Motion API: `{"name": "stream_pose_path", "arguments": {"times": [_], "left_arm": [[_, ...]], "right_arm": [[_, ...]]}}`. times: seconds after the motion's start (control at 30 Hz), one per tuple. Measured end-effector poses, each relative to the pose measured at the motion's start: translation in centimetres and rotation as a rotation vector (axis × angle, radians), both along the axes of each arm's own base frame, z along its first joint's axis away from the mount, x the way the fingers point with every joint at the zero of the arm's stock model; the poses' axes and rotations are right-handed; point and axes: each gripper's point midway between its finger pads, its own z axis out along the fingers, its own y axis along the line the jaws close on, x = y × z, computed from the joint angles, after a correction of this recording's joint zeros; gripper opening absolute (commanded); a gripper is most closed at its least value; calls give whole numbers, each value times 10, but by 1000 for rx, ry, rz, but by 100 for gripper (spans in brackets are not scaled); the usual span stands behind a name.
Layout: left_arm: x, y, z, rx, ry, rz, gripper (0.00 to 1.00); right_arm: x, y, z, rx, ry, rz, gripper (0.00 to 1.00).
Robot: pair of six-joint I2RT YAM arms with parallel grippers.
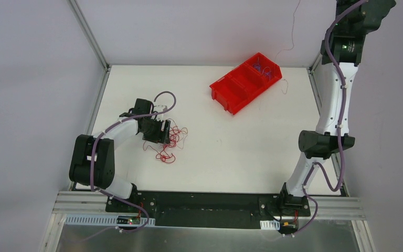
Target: Untangle the cables
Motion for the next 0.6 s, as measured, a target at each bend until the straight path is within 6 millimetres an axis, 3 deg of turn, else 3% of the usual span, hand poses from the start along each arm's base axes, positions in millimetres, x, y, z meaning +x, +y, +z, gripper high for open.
{"name": "stream_pose_path", "arguments": {"times": [0.3,0.6], "left_arm": [[0,0,0,-2,5,8,69],[-1,-1,-3,-4,19,17,69]], "right_arm": [[12,8,-1,14,-42,2,0],[26,34,-11,-3,-51,36,0]]}}
